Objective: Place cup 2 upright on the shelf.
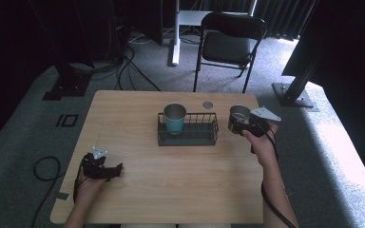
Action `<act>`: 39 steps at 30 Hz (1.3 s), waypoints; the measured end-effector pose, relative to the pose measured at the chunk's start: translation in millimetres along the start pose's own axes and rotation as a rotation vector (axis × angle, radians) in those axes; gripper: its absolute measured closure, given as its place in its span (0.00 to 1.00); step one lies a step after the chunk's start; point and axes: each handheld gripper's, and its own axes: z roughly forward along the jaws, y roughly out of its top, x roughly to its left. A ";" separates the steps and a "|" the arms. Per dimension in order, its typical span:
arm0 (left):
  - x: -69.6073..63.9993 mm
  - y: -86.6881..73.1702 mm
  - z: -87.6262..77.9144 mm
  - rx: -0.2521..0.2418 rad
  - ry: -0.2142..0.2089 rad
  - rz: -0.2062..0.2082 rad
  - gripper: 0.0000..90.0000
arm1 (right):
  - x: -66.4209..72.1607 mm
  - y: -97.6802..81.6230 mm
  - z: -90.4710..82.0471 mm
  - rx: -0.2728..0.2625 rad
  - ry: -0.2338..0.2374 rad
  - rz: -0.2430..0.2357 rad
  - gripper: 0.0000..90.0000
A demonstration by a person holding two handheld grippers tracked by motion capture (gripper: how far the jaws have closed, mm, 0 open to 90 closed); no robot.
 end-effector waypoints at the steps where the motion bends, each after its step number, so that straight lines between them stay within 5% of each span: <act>1: 0.0 0.0 0.0 0.000 0.000 0.000 0.01 | 0.8 1.4 -0.2 -0.004 0.001 0.004 0.20; 17: -0.3 0.0 0.1 -0.001 -0.006 0.004 0.01 | 24.5 27.6 3.6 -0.033 0.049 -0.018 0.20; 25: -0.3 0.0 0.1 -0.001 -0.005 0.004 0.01 | 48.2 39.0 11.5 -0.045 0.094 -0.039 0.20; 39: -0.4 0.0 0.1 -0.002 -0.006 0.004 0.01 | 88.6 33.0 38.2 -0.022 0.169 -0.064 0.20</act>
